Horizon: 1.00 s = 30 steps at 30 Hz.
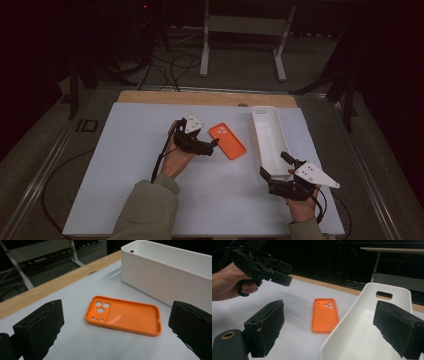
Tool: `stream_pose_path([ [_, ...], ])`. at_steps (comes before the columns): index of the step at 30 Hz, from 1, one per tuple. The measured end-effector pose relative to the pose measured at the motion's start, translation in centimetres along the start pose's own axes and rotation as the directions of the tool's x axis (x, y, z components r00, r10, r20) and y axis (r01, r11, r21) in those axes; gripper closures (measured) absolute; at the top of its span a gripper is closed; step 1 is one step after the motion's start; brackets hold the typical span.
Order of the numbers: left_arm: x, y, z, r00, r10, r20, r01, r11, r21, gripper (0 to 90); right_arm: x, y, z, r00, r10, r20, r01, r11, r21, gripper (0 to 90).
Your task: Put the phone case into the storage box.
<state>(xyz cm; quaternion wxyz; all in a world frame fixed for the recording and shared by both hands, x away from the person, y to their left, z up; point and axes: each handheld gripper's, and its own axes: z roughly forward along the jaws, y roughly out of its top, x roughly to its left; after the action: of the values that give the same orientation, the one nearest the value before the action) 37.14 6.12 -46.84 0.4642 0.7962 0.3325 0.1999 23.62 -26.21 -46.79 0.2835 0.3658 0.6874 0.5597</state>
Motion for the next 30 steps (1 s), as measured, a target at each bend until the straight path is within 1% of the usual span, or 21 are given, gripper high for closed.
stream_pose_path([
  [3,-0.1,0.0,0.5,1.0000,-0.003,0.005,0.003,0.9999,0.012,0.8,0.0,0.0,0.0,1.0000,0.000,-0.001,0.000,1.000,0.000,9.6],
  [4,-0.2,-0.1,0.9,0.9999,-0.005,0.012,0.005,0.9997,0.023,0.9,0.0,0.0,0.0,1.0000,0.000,-0.001,0.000,1.000,0.000,9.6],
  [5,-0.2,-0.1,0.9,0.9999,-0.005,0.012,0.005,0.9997,0.023,0.9,0.0,0.0,0.0,1.0000,0.000,-0.001,0.000,1.000,0.000,9.6],
  [8,-0.5,-0.1,1.6,0.9996,-0.005,0.027,0.004,0.9992,0.040,1.1,0.0,0.0,0.0,1.0000,0.000,-0.003,0.000,1.000,0.001,9.6],
  [11,-0.5,0.0,1.8,0.9995,-0.007,0.031,0.006,0.9990,0.045,1.6,0.0,-0.1,0.0,1.0000,-0.001,-0.003,0.001,1.000,0.002,9.6],
  [14,-0.4,0.2,2.2,0.9992,-0.021,0.035,0.019,0.9985,0.052,2.5,0.0,0.0,0.0,1.0000,-0.001,-0.004,0.001,1.000,0.002,9.6],
  [17,-0.5,0.4,2.5,0.9989,-0.025,0.039,0.023,0.9978,0.062,2.8,0.0,0.0,0.0,1.0000,0.002,-0.002,-0.002,1.000,-0.001,9.6],
  [18,-0.7,0.5,2.9,0.9986,-0.020,0.049,0.016,0.9968,0.078,3.1,0.0,0.0,0.0,1.0000,0.004,-0.002,-0.004,1.000,-0.001,9.6],
  [19,-0.7,0.5,2.9,0.9986,-0.020,0.049,0.016,0.9968,0.078,3.2,0.0,0.0,0.0,1.0000,0.004,-0.002,-0.004,1.000,-0.001,9.6],
  [20,-0.8,0.5,3.1,0.9985,-0.014,0.053,0.009,0.9959,0.090,3.9,-0.1,0.0,0.0,1.0000,0.002,-0.003,-0.002,1.000,-0.001,9.7],
  [21,-0.9,0.6,3.2,0.9980,-0.014,0.061,0.009,0.9956,0.093,3.9,-0.1,0.0,0.0,1.0000,0.002,-0.003,-0.002,1.000,-0.001,9.7],
  [22,-1.0,0.5,3.5,0.9960,-0.022,0.087,0.013,0.9950,0.099,4.2,-0.1,0.0,0.0,1.0000,0.006,-0.001,-0.006,1.000,-0.001,9.6],
  [23,-1.0,0.5,3.5,0.9960,-0.022,0.087,0.013,0.9950,0.099,4.8,-0.1,0.0,0.0,1.0000,0.006,-0.001,-0.006,1.000,-0.001,9.6],
  [24,-1.2,0.4,3.8,0.9959,-0.022,0.088,0.012,0.9940,0.109,6.2,-0.1,0.0,0.0,1.0000,0.005,-0.001,-0.005,1.000,-0.001,9.6],
  [27,-1.4,0.3,4.1,0.9956,-0.023,0.091,0.012,0.9935,0.113,12.3,-0.1,0.0,0.0,1.0000,0.003,-0.001,-0.003,1.000,-0.002,9.6],
  [28,-1.6,0.3,4.5,0.9963,-0.020,0.083,0.011,0.9932,0.116,18.5,-0.1,-0.1,0.0,1.0000,0.003,-0.001,-0.003,1.000,-0.001,9.6],
  [29,-1.6,0.3,4.5,0.9963,-0.020,0.083,0.011,0.9932,0.116,21.9,-0.1,-0.1,0.0,1.0000,0.003,-0.001,-0.003,1.000,-0.001,9.6],
  [30,-1.8,0.3,4.7,0.9961,-0.016,0.087,0.005,0.9925,0.122,31.6,-0.1,-0.1,0.0,1.0000,0.004,0.000,-0.004,1.000,-0.001,9.7],
])
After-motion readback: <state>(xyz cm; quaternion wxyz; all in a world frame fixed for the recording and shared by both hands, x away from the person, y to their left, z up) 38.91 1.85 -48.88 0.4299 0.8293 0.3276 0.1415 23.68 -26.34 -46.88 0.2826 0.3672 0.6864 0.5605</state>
